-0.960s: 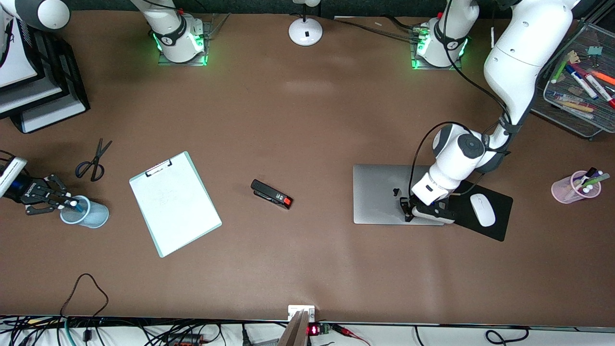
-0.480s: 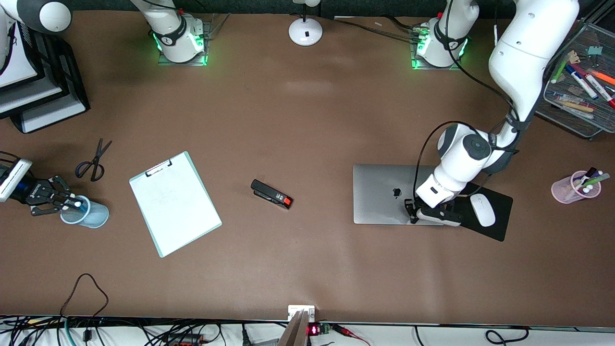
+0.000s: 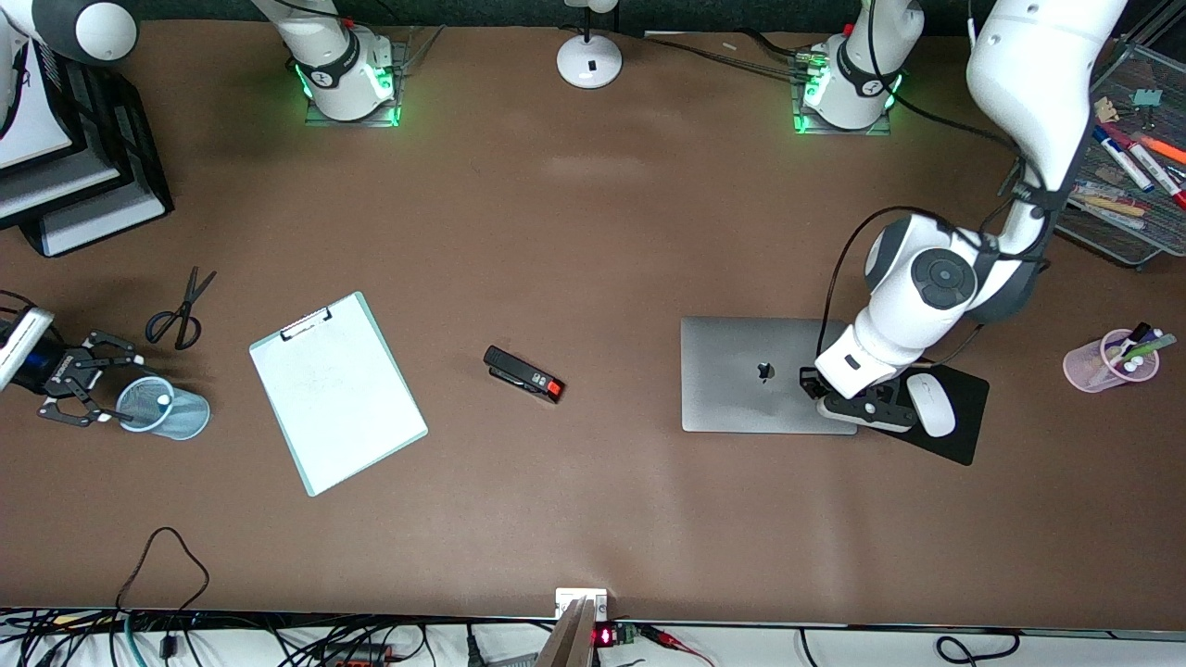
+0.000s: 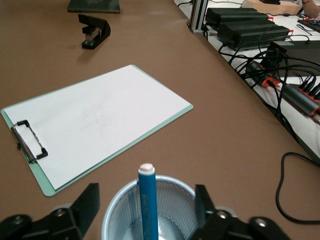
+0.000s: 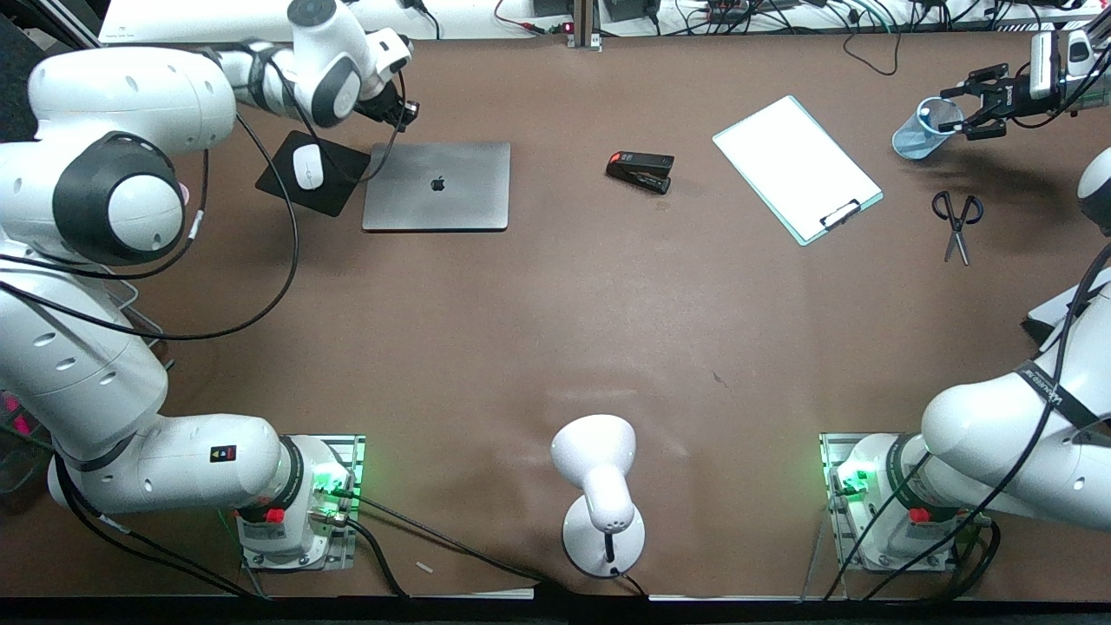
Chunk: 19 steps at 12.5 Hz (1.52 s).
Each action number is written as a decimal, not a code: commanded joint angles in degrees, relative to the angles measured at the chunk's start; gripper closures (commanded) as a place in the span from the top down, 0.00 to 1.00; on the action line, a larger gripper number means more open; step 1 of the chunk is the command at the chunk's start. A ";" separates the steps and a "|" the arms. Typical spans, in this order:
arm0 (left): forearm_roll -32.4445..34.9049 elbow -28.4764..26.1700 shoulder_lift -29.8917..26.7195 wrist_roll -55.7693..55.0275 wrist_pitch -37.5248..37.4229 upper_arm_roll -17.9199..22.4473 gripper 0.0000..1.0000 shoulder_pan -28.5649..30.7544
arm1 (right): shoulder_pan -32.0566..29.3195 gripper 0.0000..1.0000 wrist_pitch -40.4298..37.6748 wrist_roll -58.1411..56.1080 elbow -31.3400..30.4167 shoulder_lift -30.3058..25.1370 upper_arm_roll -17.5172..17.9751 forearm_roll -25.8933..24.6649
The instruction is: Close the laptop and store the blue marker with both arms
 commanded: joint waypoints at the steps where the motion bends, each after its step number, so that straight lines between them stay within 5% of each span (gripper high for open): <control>1: 1.32 7.21 -2.49 0.91 -16.69 -2.40 0.00 0.23 | -0.24 1.00 -3.39 6.11 0.28 -3.80 0.10 -4.06; 6: 1.05 18.22 -3.71 2.04 -41.08 -4.78 0.04 0.06 | 0.28 1.00 -7.87 19.28 0.36 -13.03 0.72 -10.57; 8: 0.62 19.63 -4.16 5.02 -46.09 -5.32 0.18 0.50 | 2.21 1.00 -10.33 25.96 1.50 -15.49 0.63 -12.42; 9: 0.44 19.63 -5.12 6.34 -47.60 -5.23 0.32 0.58 | 3.00 1.00 -11.30 29.39 2.64 -16.29 0.63 -13.30; 11: 0.35 19.63 -6.00 7.33 -48.75 -4.97 1.00 0.59 | 4.94 1.00 -13.15 35.28 5.10 -16.56 0.54 -13.83; 19: -5.19 19.63 -12.68 8.12 -49.37 -5.32 1.00 4.45 | 16.79 1.00 -13.86 58.12 11.44 -17.26 0.28 -20.51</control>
